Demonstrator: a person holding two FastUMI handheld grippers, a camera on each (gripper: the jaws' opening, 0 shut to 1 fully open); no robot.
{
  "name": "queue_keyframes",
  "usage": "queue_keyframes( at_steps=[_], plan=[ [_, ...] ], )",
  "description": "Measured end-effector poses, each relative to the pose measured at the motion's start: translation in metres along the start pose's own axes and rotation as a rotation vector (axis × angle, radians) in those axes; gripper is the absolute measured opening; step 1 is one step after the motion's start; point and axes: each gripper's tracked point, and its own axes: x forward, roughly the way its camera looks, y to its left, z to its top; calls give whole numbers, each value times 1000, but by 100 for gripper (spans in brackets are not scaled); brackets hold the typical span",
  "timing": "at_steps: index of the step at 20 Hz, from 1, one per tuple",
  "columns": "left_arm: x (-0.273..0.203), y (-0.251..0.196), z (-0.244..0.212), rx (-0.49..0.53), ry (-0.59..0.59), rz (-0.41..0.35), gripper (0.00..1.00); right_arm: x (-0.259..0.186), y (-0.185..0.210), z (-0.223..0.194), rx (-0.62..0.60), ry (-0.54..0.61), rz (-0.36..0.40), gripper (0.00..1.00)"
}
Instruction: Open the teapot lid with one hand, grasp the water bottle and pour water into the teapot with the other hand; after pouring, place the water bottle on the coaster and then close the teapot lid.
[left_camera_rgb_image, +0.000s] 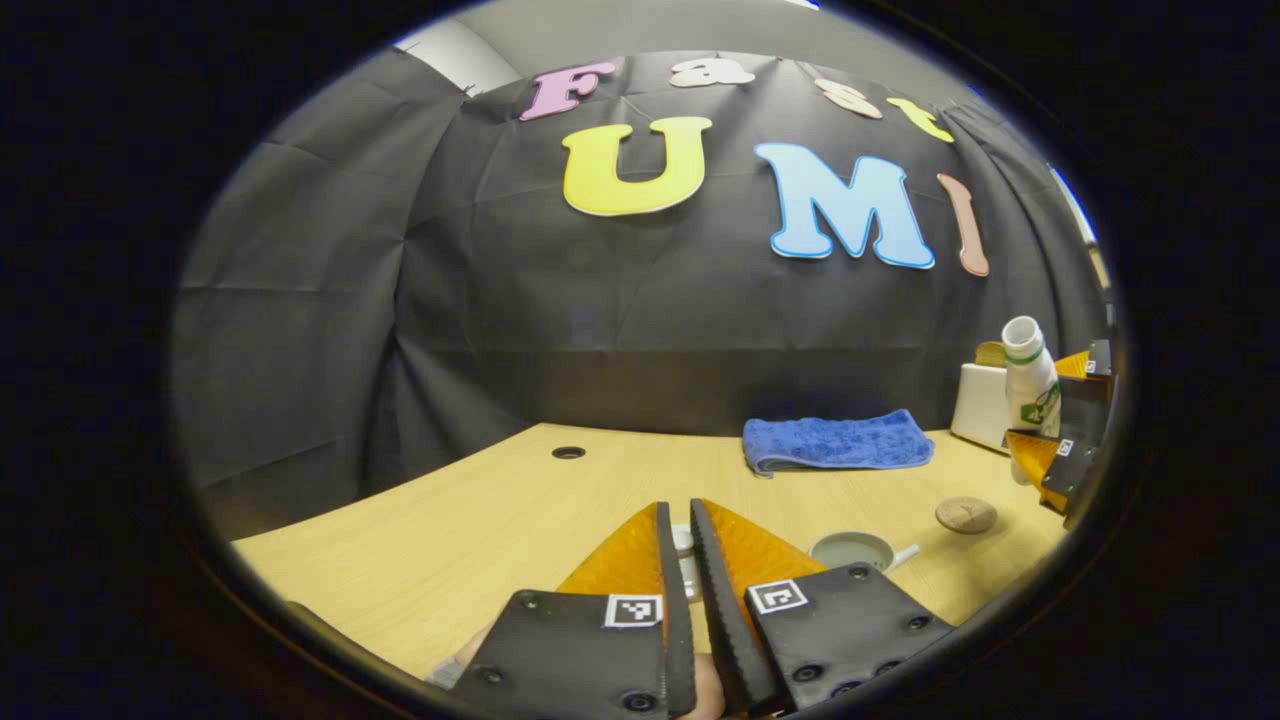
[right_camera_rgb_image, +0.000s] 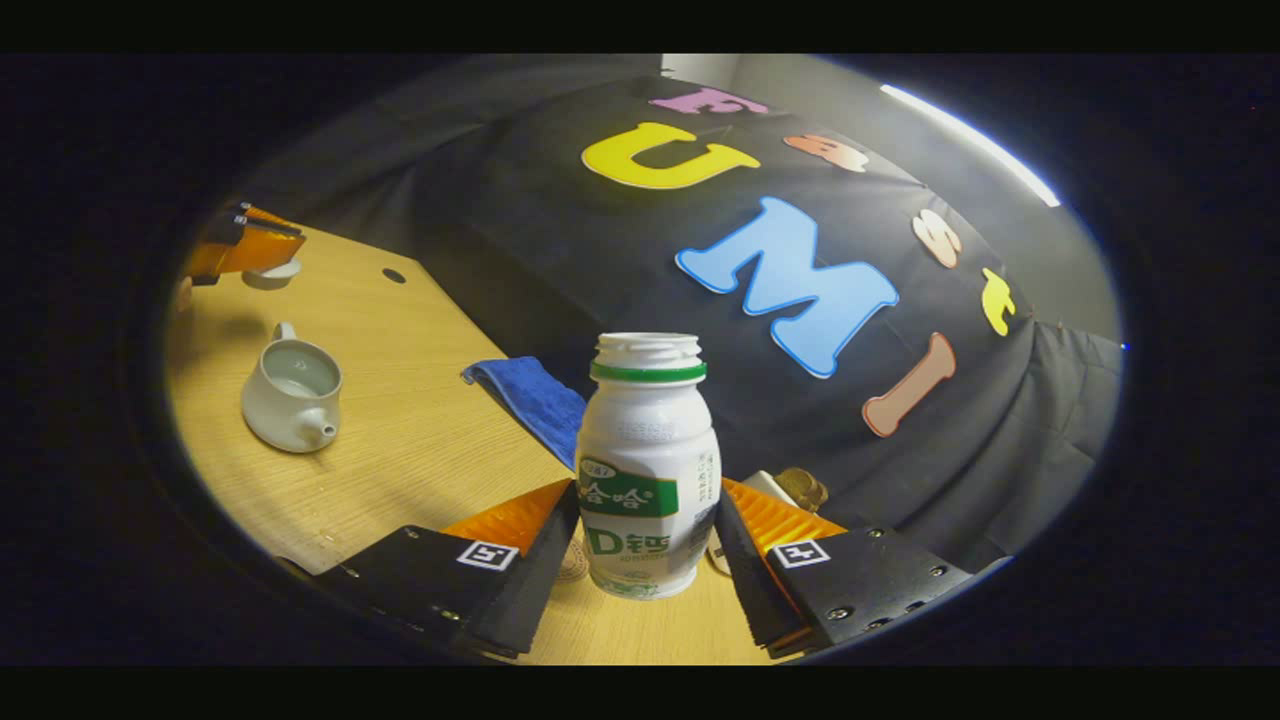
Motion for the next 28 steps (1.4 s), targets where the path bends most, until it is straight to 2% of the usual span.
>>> queue_keyframes(
  at_steps=[1,7,9,11,13,16,17,18,19,20,21,22,23,25,28],
  plan=[
    [0,1,0,-1,0,2,18,4,2,6,-41,-15,-2,77],
    [0,8,-2,-10,4,7,18,11,16,26,-255,-99,17,77],
    [-1,11,-2,-11,3,11,0,10,21,31,-322,-121,22,77],
    [0,14,-2,-13,1,17,0,15,29,32,-372,-135,36,77],
    [-2,18,-1,-15,0,24,64,16,35,33,-416,-143,50,77],
    [-2,22,-2,-17,4,31,64,16,40,36,-483,-166,53,77],
    [-2,23,-4,-17,5,34,18,15,42,36,-501,-172,55,77],
    [-2,24,-3,-18,5,37,64,13,43,37,-521,-177,58,77],
    [-2,25,-3,-19,4,38,64,13,45,37,-543,-183,60,77],
    [-3,26,-3,-21,3,39,18,13,46,38,-569,-190,58,77],
    [-2,27,-3,-21,2,41,18,11,48,39,-598,-199,54,77],
    [-3,28,-2,-21,1,42,32,10,50,39,-626,-206,51,77],
    [-3,28,-3,-21,2,42,64,14,52,40,-644,-211,52,77],
    [-2,28,-3,-21,4,43,18,19,52,44,-667,-219,61,77],
    [-4,30,-2,-22,3,43,18,18,49,50,-715,-242,43,77]
  ],
)
